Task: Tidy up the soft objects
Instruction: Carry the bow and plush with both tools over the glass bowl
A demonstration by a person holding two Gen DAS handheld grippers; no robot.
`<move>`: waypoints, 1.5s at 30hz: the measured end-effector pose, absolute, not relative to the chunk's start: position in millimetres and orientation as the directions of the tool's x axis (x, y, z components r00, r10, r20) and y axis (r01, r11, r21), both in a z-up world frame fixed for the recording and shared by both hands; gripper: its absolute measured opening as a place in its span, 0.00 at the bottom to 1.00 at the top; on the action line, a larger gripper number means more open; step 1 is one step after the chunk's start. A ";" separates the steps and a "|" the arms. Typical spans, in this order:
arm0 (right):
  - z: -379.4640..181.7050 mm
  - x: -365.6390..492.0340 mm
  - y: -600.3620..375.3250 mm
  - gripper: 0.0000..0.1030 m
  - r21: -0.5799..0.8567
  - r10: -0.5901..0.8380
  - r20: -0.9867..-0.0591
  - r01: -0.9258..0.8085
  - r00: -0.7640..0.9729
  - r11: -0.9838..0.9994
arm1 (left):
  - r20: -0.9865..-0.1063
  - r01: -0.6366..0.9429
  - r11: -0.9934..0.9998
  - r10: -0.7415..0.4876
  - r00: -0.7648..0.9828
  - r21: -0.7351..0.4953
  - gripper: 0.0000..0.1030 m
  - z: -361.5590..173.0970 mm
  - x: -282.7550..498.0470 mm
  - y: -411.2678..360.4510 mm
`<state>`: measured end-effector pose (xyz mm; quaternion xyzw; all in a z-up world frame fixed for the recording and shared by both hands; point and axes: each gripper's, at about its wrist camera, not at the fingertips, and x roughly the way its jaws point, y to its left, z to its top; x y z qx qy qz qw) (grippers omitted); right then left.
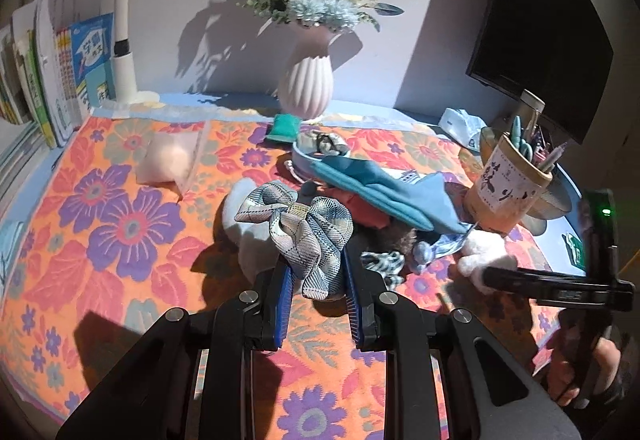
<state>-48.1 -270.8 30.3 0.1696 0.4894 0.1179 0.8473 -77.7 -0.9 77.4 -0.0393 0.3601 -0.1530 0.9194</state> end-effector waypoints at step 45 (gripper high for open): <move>139.8 -63.3 -548.7 0.50 0.397 -0.017 -0.684 0.391 0.730 0.830 | -0.586 0.724 0.652 -0.684 0.435 -0.223 0.22 164.0 -43.6 -376.9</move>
